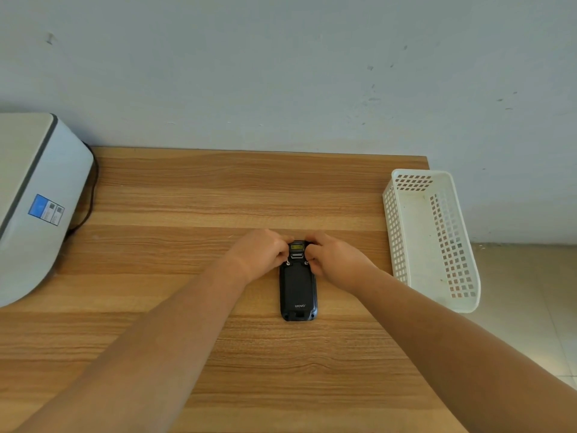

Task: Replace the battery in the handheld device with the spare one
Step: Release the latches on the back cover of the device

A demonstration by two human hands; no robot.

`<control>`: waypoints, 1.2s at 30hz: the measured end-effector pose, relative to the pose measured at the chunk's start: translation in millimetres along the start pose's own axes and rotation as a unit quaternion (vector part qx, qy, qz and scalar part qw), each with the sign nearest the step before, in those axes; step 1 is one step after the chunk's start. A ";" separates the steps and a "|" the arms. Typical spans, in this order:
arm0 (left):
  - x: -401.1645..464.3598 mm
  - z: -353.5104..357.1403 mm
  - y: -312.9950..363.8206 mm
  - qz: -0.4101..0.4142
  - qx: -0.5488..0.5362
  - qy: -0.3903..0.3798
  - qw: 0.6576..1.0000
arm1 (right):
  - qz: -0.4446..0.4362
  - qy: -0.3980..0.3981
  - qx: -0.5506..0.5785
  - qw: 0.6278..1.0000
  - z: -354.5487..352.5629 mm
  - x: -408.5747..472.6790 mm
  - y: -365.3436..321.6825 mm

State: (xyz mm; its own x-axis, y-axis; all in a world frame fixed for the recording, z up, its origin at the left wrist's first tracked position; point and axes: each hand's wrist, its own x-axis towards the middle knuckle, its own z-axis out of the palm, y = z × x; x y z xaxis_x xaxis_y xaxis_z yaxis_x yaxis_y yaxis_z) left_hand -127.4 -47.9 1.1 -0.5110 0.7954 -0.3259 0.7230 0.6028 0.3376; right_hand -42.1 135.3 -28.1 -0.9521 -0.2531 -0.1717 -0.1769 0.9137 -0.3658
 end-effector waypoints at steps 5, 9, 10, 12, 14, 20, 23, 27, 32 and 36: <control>2.0 4.1 -0.9 -0.008 -0.008 0.006 1.000 | -0.009 -0.007 -0.040 0.999 -2.9 1.9 -3.2; 2.1 7.1 -0.7 -0.011 -0.010 0.013 1.000 | -0.027 0.009 -0.061 0.998 2.0 1.6 -1.9; 2.2 7.7 -0.7 -0.012 -0.010 0.014 1.000 | -0.032 0.012 -0.057 0.998 2.9 1.1 -1.9; 2.1 8.2 -0.4 -0.016 -0.009 0.013 1.000 | -0.037 0.023 -0.050 0.998 5.2 0.0 -1.3; 1.7 7.7 0.7 -0.020 -0.007 0.009 1.000 | -0.042 0.038 -0.052 0.997 6.7 -0.1 -1.0; -0.1 7.6 3.2 -0.029 -0.013 0.012 0.999 | -0.030 0.059 -0.027 0.997 12.0 -2.6 2.1; -1.1 8.0 4.5 -0.032 -0.024 0.022 0.999 | -0.012 0.068 -0.018 0.997 15.6 -1.9 2.3; -2.0 9.4 4.8 -0.039 -0.033 0.026 0.998 | 0.016 0.063 0.009 0.998 11.6 4.0 0.0; -1.4 7.5 6.1 -0.050 -0.039 0.020 0.998 | 0.054 0.031 0.057 0.996 10.7 -1.5 5.6; -1.1 9.1 5.1 -0.053 -0.041 0.020 0.998 | 0.052 0.022 0.051 0.997 13.6 -3.5 6.9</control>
State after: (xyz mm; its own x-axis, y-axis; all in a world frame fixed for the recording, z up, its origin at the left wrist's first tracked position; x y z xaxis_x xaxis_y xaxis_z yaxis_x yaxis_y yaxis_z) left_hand -119.0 -46.2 -4.8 -0.6017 0.7277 -0.3292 0.6238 0.6855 0.3754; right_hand -36.6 138.1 -42.4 -0.9744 -0.1425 -0.1738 -0.0528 0.8968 -0.4392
